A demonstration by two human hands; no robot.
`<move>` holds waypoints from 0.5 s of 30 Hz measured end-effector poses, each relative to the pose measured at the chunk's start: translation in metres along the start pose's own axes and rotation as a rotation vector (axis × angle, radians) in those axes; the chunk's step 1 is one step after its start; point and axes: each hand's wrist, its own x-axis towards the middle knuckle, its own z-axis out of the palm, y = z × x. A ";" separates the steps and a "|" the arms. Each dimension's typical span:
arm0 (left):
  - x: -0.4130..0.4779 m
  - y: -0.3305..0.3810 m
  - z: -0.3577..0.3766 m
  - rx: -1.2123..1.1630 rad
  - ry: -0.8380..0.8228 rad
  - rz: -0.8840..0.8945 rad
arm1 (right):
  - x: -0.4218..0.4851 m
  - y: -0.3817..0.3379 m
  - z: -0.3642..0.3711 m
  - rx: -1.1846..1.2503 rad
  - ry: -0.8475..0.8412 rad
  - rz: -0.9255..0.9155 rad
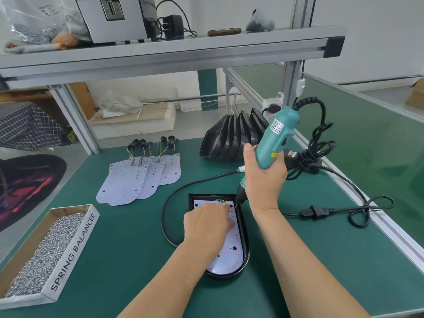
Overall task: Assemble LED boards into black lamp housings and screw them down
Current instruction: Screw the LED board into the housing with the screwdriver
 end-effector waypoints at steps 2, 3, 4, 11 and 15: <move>0.000 0.000 0.001 -0.008 0.003 0.005 | -0.002 0.001 0.001 -0.005 -0.009 0.012; 0.000 0.000 0.001 -0.009 0.002 0.006 | -0.002 0.001 0.001 -0.009 -0.012 0.016; -0.001 0.000 0.001 -0.010 -0.001 0.005 | -0.003 0.001 0.002 -0.012 -0.014 0.017; 0.001 0.000 0.004 -0.007 -0.002 0.009 | -0.005 0.003 0.003 -0.003 -0.048 0.032; 0.001 0.000 0.003 0.002 -0.011 0.008 | -0.004 0.002 0.003 -0.007 -0.055 0.043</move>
